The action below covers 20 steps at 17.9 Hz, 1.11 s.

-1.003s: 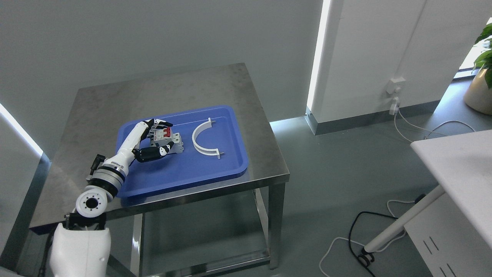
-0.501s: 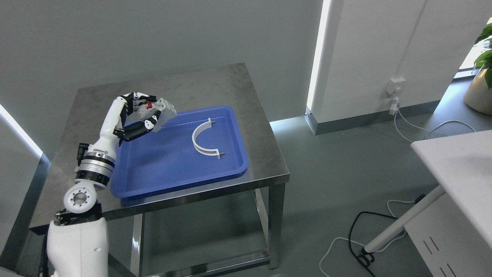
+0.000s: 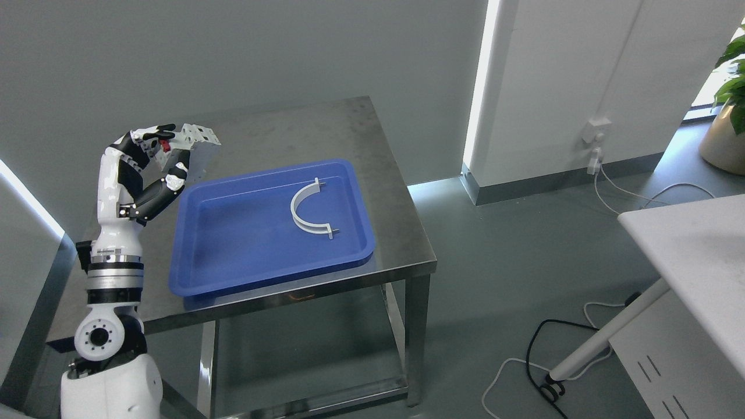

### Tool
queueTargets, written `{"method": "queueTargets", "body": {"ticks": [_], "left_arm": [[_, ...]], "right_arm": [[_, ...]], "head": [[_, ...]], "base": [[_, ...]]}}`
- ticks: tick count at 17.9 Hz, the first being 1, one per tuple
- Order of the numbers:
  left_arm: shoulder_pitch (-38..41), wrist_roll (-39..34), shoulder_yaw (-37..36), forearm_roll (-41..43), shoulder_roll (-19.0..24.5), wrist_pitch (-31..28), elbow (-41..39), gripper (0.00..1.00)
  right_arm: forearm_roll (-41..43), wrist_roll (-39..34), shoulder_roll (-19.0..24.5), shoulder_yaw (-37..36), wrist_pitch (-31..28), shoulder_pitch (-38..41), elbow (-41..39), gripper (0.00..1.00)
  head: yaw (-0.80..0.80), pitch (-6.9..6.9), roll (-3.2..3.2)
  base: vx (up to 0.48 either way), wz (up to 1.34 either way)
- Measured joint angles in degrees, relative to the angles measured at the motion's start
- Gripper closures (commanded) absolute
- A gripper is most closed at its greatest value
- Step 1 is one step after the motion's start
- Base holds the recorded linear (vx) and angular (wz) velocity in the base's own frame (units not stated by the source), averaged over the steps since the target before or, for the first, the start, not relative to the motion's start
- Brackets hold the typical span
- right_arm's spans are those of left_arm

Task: Place circuit breaker on shelf
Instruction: 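Lift the circuit breaker out of the tray with the left hand, then carry the held breaker while turning toward the blue bin shelf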

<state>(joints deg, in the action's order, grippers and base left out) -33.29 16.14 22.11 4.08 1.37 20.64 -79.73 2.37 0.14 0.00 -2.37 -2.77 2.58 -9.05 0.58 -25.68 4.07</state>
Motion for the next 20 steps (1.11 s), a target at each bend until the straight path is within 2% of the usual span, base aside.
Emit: {"method": "queueTargets", "body": {"ticks": [10,20], "left_arm": [[6.79,-2.08,1.86,-3.04,-0.85,1.37,-4.46,0.95],[10.69,-1.93,2.35,-3.96,-1.2,1.83,-6.95,0.95]], "right_arm": [[0.0,-0.01,0.0,0.0,0.0,0.0,0.0,0.0],[0.0,-0.11,0.0,0.0,0.0,0.0,0.0,0.0]], "head": [[0.0,0.0,0.0],[0.0,0.0,0.0]], "base": [[-0.06,0.05],[-0.213,0.16]]}}
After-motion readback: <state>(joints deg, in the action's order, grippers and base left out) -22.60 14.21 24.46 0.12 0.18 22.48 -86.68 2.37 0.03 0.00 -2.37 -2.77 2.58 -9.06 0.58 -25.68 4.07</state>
